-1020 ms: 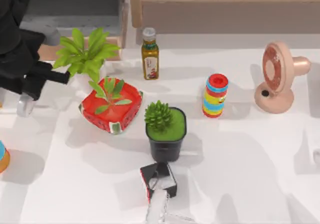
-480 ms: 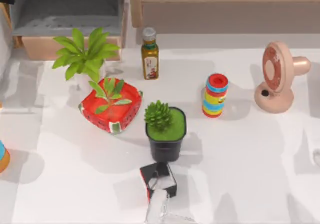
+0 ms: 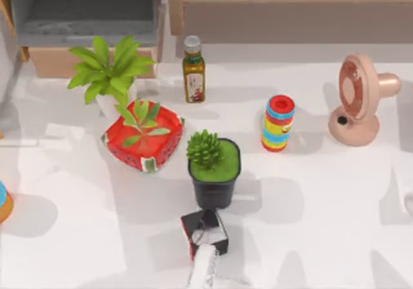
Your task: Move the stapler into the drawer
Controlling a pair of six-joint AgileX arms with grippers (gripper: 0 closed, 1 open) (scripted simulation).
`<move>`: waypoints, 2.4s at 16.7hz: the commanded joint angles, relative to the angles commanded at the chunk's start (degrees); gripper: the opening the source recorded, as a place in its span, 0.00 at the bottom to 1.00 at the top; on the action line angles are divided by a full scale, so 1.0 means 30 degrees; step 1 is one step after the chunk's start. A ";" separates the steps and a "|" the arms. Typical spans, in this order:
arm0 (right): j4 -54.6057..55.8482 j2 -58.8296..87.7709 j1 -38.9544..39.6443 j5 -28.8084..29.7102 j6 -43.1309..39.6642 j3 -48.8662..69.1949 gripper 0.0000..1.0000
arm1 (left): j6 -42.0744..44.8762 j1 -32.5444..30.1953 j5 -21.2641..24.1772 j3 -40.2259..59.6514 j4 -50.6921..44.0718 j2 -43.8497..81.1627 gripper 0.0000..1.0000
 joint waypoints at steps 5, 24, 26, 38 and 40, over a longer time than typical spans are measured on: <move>0.0000 0.0000 0.0000 0.0000 0.0000 0.0000 1.00 | 0.0376 0.0444 -0.0025 0.2639 -0.1131 0.3728 0.00; 0.0000 0.0000 0.0000 0.0000 0.0000 0.0000 1.00 | 0.0467 0.0355 -0.0079 0.0792 0.0039 0.3595 0.08; 0.0000 0.0000 0.0000 0.0000 0.0000 0.0000 1.00 | 0.0467 0.0355 -0.0079 0.0792 0.0039 0.3595 0.23; 0.0000 0.0000 0.0000 0.0000 0.0000 0.0000 1.00 | 0.0467 0.0355 -0.0079 0.0792 0.0039 0.3595 1.00; 0.0000 0.0000 0.0000 0.0000 0.0000 0.0000 1.00 | 0.0467 0.0355 -0.0079 0.0792 0.0039 0.3595 1.00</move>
